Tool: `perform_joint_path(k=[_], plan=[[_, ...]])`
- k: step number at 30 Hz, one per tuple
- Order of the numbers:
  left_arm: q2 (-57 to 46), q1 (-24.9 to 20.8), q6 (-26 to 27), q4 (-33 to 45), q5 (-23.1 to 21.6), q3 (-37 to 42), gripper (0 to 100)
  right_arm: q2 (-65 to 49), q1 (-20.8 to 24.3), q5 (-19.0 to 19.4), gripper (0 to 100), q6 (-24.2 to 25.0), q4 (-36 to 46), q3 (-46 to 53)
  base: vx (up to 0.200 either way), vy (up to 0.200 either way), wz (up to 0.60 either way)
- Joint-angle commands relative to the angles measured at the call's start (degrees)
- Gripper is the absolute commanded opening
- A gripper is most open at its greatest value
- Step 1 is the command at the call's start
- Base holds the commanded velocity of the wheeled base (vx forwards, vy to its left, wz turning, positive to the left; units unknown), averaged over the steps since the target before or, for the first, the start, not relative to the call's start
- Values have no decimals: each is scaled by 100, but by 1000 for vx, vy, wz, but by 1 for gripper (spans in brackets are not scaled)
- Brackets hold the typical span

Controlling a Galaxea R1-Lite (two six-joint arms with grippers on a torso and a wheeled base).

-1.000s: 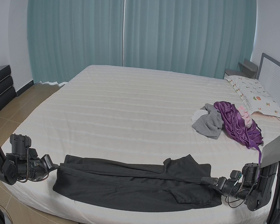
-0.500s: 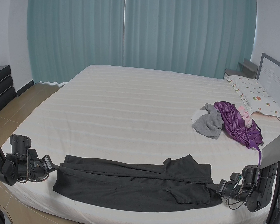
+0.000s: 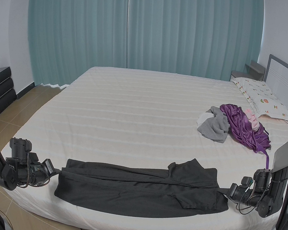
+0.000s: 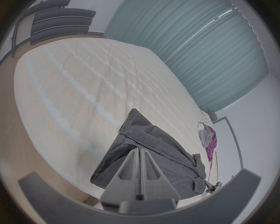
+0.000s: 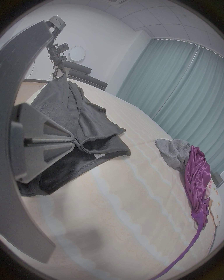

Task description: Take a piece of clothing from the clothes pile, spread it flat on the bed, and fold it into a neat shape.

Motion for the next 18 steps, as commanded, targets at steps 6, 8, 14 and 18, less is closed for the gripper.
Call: perform_joint_path(k=[6,8,14,18], plan=[[-22,73,9,-3,8,0,0,-120,-240,-3,0,16,-76,1,0,0,0],[-40,99,9,-3,8,0,0,-129,-284,-3,0,7,-76,19,0,0,0],[-31,117,17,-3,8,9,0,-85,-310,6,0,7,-76,1,0,0,0],[57,170,17,-3,8,-18,0,-24,-266,6,0,33,-76,-78,0,0,0]])
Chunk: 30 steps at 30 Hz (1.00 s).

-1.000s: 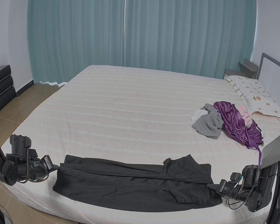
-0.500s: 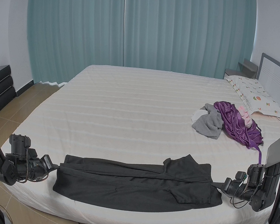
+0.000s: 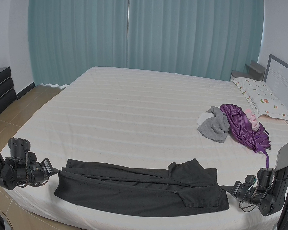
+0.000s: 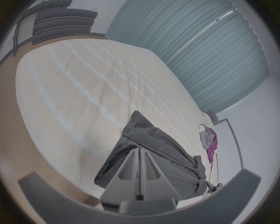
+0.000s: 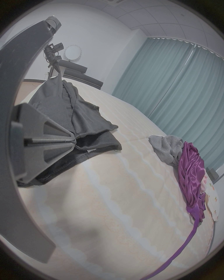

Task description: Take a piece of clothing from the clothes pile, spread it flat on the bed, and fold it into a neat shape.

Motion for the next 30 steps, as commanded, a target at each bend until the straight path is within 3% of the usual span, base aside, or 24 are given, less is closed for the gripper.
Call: perform_joint_path(k=[1,13,30], plan=[[62,74,-1,-3,-1,-29,0,57,22,1,0,16,-76,-61,0,0,0],[-70,223,25,41,-1,50,0,-172,172,1,0,34,-76,27,0,0,0],[-1019,311,272,823,-10,296,0,-1139,102,9,0,104,-58,774,0,0,0]])
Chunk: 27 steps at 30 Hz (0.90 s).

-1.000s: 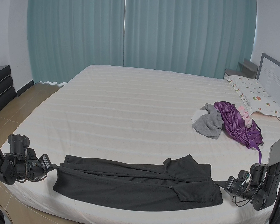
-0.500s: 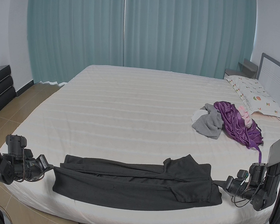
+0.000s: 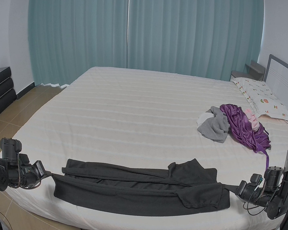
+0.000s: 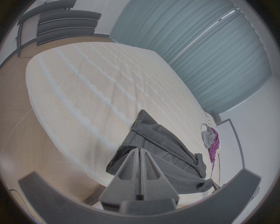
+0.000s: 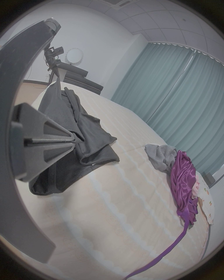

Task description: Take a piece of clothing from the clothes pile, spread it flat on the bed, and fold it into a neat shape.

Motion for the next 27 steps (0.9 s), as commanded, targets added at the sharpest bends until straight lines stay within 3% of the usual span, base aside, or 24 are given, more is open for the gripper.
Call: perform_joint_path(k=[1,27], plan=[[-268,22,62,23,-3,128,0,-278,-12,1,0,82,-58,137,0,0,0],[-787,66,300,32,-12,743,0,-2413,15,-8,0,-252,2526,137,0,0,0]])
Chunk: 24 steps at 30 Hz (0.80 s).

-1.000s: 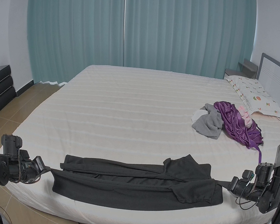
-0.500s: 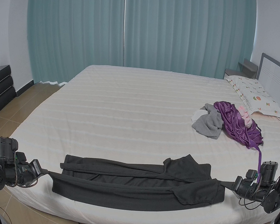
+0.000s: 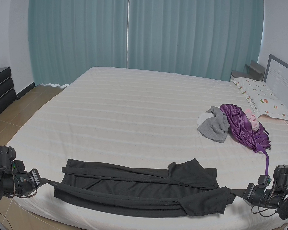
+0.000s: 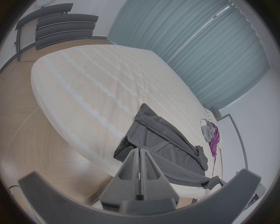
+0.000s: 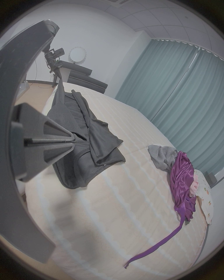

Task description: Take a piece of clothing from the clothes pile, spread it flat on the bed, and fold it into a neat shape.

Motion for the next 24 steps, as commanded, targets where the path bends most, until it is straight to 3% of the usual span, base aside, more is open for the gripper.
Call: perform_joint_path(k=[1,9,12,24], plan=[[-129,9,-3,4,-1,81,0,-499,23,-14,0,-13,189,99,0,0,0],[-340,150,33,162,8,116,0,-613,-21,-14,0,-329,708,99,0,0,0],[-375,194,384,426,16,125,0,-683,-12,-23,0,-373,866,99,0,0,0],[-217,220,454,479,8,19,0,-437,-21,-41,0,-461,857,37,0,0,0]])
